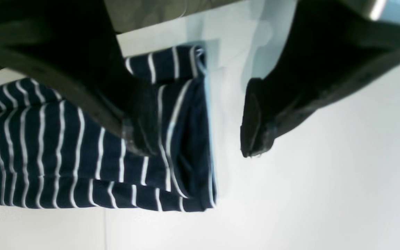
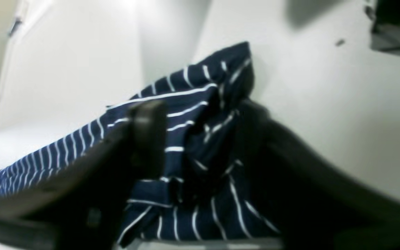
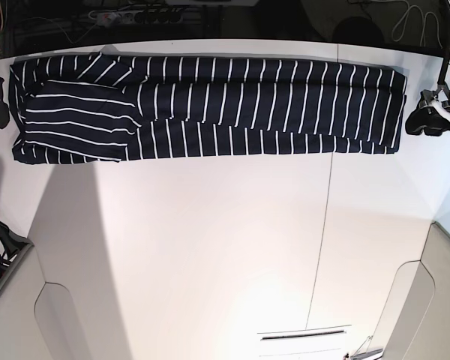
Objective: Fold the T-shirt properly
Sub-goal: 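Release the folded hem with both grippers, then grasp both ends of the folded strip with both grippers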
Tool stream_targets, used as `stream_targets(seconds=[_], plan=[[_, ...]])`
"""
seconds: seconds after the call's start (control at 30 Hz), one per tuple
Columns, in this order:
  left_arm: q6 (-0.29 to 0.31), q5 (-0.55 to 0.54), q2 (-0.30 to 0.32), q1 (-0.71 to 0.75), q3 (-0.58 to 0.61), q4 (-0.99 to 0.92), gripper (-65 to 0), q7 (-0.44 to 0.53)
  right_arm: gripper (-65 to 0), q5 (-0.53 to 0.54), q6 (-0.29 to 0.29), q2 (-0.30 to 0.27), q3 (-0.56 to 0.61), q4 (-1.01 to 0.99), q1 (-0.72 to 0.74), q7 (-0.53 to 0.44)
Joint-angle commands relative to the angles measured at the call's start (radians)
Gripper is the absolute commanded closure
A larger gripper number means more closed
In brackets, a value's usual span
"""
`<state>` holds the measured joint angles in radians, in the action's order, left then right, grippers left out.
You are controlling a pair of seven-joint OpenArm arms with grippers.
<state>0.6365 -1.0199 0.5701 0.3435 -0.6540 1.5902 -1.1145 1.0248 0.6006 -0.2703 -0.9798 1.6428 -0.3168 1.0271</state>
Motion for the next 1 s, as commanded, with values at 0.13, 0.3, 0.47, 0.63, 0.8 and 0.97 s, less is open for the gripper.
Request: stream_targets(seconds=[0.13,0.3,0.47,0.63,0.8,0.97], plan=[[0.013,-0.015,-0.003,-0.003,-0.008,0.011,-40.7,0.042,0.0,0.019,0.007,-0.012,0.010,0.016,0.028,-0.009],[0.028,-0.007,-0.008,-0.002,-0.006,0.011,-43.7,0.056,0.0,-0.019,0.007,-0.012,0.079,0.016,0.028,-0.014],[0.031,-0.007,-0.008,-0.002,-0.006,0.002,-47.3,0.119,0.0,-0.129,0.005,-0.012,0.219,-0.004,0.028,-0.079],[0.036,-0.008,-0.008,-0.002,-0.006,-0.052,-47.3,0.127,0.0,-0.211,-0.003,-0.012,0.343,-0.050,0.028,-0.133],[0.058,-0.023,-0.008,-0.003,-0.006,-0.123,-47.3,0.127,0.0,-0.257,-0.003,-0.012,0.390,-0.120,0.028,-0.195],[0.062,-0.066,-0.008,-0.002,-0.006,-0.146,-47.3,0.127,0.0,-0.275,-0.003,-0.012,0.390,-0.178,0.028,-0.216]])
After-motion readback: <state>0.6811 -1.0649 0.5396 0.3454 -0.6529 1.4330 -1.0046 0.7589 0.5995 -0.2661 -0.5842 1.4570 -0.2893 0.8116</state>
